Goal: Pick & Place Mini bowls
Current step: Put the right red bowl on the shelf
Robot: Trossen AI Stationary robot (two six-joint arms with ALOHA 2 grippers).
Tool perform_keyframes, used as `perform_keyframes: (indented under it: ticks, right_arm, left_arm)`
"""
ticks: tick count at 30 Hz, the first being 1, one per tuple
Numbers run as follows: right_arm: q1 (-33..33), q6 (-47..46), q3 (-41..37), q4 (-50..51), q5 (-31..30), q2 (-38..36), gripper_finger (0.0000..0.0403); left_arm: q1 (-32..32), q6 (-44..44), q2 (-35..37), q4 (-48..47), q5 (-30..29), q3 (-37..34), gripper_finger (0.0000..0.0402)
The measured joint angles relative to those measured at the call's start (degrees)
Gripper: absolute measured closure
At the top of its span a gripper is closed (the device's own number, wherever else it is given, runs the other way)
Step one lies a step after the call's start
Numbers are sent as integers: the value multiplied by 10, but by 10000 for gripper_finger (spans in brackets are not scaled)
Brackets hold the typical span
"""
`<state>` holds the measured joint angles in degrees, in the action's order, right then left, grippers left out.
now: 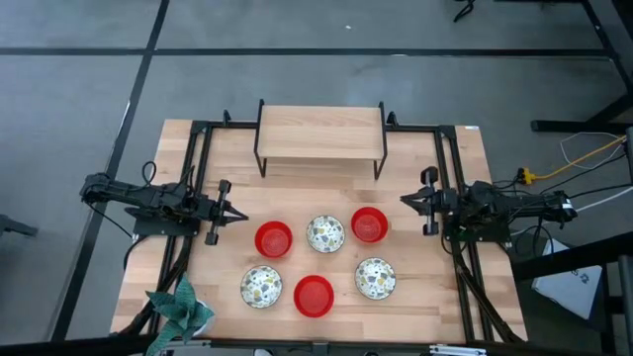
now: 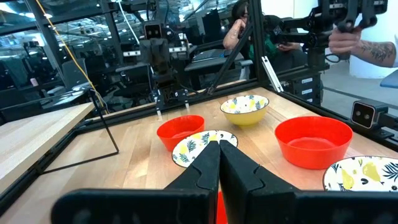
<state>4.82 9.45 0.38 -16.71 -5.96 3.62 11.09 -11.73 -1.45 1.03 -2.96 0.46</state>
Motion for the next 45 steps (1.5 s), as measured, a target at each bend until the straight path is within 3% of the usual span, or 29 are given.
perform_keyframes:
  ticks: [7, 16, 23, 36, 45]
  right_arm:
    - [0, -10, 0, -141, -1, 0, 377]
    - [0, -53, 0, -296, -85, 0, 377]
    - [0, -63, 9, -395, -96, 0, 377]
    - [0, -72, 147, -329, -99, 0, 377]
    - [0, -49, 287, -150, -126, 0, 377]
  left_arm:
    - [0, 0, 0, 0, 0, 0, 398]
    - [0, 0, 0, 0, 0, 0, 398]
    - [0, 0, 0, 0, 0, 0, 398]
    - [0, 0, 0, 0, 0, 0, 398]
    - [0, 0, 0, 0, 0, 0, 398]
